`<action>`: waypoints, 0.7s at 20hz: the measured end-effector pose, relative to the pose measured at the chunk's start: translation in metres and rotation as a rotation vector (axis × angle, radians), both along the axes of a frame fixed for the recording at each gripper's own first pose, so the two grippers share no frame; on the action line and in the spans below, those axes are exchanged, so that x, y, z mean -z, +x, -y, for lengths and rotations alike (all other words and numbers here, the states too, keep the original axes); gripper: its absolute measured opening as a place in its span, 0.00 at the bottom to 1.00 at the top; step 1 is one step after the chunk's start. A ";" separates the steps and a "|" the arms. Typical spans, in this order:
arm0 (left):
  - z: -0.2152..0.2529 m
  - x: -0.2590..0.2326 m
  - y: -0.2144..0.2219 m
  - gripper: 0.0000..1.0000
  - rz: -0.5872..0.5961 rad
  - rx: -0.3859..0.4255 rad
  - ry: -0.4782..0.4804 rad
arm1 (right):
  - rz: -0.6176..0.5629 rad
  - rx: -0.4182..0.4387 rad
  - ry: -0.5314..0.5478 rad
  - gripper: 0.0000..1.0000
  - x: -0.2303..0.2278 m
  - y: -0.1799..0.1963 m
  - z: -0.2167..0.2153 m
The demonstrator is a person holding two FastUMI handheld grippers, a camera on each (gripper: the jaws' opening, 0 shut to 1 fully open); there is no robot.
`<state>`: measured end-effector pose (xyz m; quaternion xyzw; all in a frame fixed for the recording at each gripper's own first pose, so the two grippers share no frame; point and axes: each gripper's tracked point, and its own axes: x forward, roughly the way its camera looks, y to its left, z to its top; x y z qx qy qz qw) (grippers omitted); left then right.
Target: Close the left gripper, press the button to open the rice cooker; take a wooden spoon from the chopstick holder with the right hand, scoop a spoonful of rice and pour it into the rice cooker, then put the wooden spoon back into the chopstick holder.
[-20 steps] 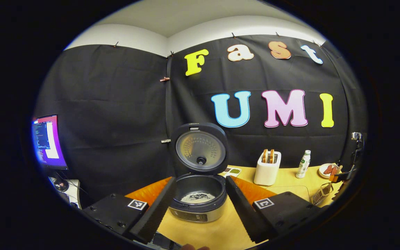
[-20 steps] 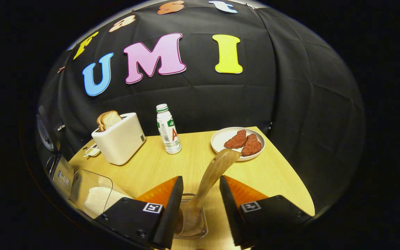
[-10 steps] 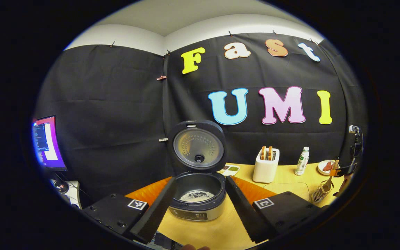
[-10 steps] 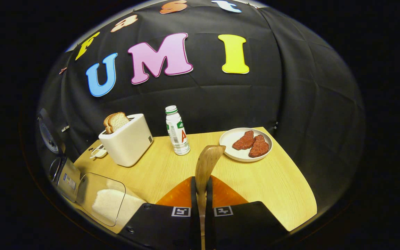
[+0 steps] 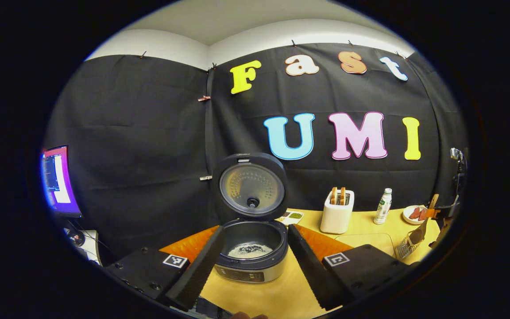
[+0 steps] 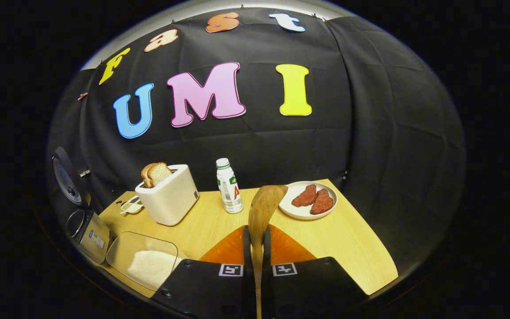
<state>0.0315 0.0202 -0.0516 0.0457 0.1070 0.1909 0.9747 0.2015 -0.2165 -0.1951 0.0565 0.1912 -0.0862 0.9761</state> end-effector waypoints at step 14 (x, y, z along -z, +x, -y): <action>-0.049 -0.007 0.004 0.96 0.043 0.048 -0.033 | 0.153 -0.232 0.044 0.09 -0.076 0.004 -0.174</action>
